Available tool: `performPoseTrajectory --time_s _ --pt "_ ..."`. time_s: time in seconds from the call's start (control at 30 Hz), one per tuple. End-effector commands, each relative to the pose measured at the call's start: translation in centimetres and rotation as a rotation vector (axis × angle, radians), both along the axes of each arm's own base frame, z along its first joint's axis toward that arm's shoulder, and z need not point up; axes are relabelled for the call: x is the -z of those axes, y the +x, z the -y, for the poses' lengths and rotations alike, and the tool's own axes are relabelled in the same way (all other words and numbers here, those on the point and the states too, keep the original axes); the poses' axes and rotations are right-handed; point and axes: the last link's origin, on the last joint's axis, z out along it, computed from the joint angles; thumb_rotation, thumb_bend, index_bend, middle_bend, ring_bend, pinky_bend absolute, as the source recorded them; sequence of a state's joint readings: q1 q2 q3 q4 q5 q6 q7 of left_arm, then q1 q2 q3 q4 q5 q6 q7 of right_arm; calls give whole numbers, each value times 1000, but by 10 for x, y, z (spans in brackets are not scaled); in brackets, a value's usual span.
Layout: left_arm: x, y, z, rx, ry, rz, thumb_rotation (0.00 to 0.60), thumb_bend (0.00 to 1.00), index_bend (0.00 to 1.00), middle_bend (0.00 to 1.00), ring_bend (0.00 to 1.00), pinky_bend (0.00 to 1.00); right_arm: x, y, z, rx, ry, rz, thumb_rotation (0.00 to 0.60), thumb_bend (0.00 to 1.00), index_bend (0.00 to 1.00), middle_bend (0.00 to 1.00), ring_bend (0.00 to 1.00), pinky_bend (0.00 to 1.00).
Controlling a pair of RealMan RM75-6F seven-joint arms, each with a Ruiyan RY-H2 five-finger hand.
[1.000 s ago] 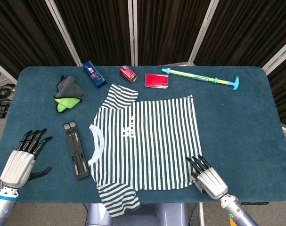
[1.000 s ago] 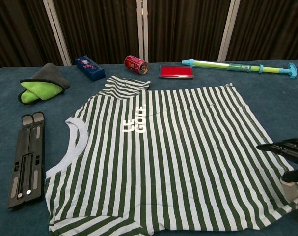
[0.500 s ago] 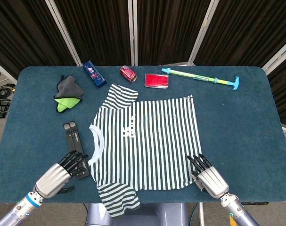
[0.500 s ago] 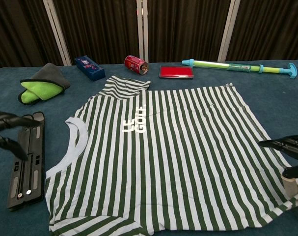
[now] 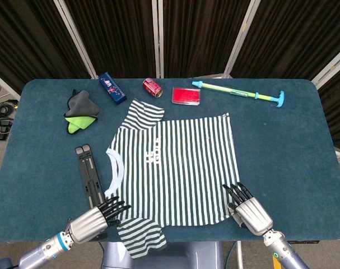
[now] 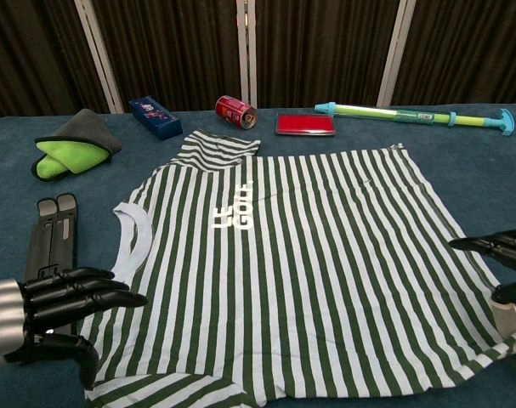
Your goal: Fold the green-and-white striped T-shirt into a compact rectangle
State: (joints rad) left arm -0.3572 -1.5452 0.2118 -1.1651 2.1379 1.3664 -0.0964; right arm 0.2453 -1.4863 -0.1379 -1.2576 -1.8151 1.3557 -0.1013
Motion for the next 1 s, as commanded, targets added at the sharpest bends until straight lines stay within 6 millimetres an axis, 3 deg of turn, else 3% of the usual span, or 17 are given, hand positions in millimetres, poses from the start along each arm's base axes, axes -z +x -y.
performPoseTrajectory --time_s 0.03,0.17,0.37,1.0 --pt "12 4 -1 14 -22 17 600 270 430 0 0 0 0 0 0 2 1 0 600 447 706 0 0 0" --pt "22 9 -1 27 -39 29 600 331 431 0 0 0 0 0 0 0 3 -1 600 447 707 0 0 0" --pt "32 11 1 48 -59 13 600 336 430 0 0 0 -1 -1 1 2 0 -3 600 448 708 0 0 0" --pt "36 -2 -2 22 -57 -5 600 337 431 0 0 0 -1 0 2 -1 -8 -11 600 451 712 0 0 0"
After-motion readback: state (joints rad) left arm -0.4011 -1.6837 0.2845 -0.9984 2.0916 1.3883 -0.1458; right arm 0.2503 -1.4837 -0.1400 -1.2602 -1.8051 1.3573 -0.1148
